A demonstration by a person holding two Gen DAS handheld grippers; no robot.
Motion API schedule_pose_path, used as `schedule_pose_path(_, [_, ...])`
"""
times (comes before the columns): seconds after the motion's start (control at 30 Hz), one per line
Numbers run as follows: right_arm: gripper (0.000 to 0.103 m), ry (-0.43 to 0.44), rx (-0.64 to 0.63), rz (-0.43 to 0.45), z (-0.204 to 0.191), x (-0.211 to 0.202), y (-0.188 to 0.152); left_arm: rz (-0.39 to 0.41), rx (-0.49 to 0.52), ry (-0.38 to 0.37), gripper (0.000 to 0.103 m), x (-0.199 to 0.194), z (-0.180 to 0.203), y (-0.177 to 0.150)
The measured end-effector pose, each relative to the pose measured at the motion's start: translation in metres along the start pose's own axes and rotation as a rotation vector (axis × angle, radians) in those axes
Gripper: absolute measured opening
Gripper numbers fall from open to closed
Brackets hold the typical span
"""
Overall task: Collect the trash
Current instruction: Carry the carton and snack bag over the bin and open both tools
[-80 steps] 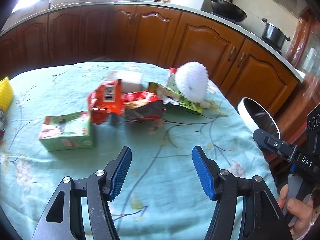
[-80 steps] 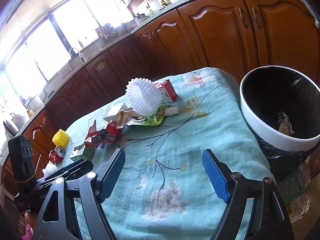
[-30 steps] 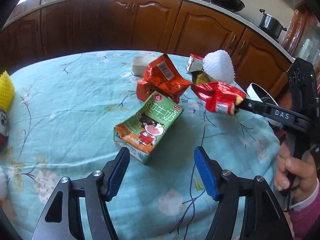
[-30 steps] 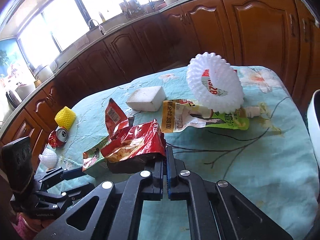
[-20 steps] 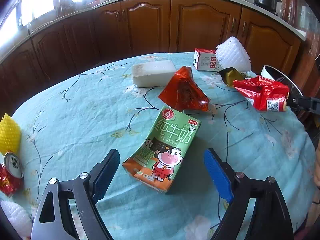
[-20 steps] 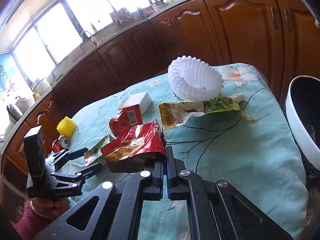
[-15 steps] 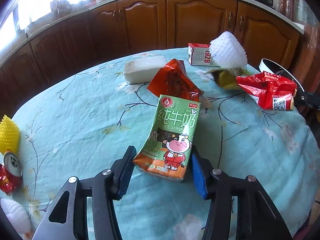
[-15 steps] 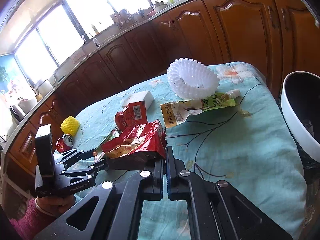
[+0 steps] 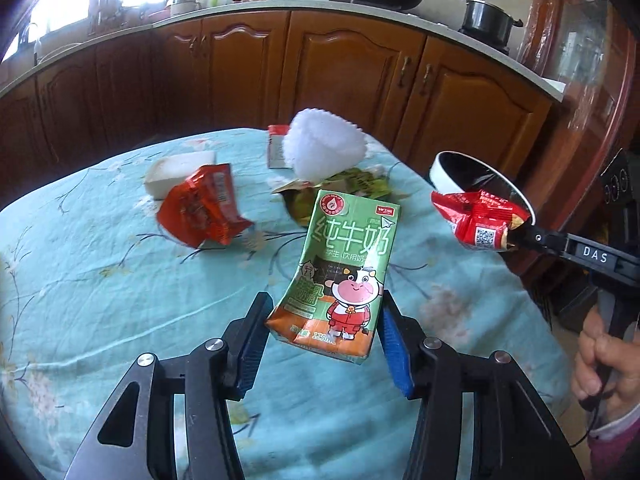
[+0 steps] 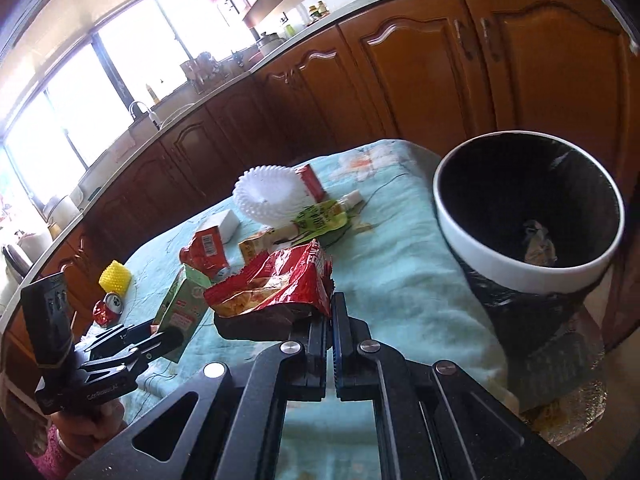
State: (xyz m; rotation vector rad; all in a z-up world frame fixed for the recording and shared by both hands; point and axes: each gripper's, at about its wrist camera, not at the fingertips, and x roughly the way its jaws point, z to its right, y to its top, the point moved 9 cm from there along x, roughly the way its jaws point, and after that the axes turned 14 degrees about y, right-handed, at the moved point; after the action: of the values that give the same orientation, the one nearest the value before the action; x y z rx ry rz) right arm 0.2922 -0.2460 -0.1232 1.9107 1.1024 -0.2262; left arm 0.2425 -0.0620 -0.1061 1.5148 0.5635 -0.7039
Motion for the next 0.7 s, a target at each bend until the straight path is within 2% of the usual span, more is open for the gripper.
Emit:
schedule_pose_path(0.4, [0.002,-0.128,0.070,0.109,0.073,-0.066,0.026,0.004,0.091,-0.089,0.051,0.016,0.081,0.031])
schedule_pose_path(0.7, [0.002,-0.190,0.082,0.133,0.105,-0.080,0.044,0.007,0.142,-0.114,0.051,0.045,0.121,0.060])
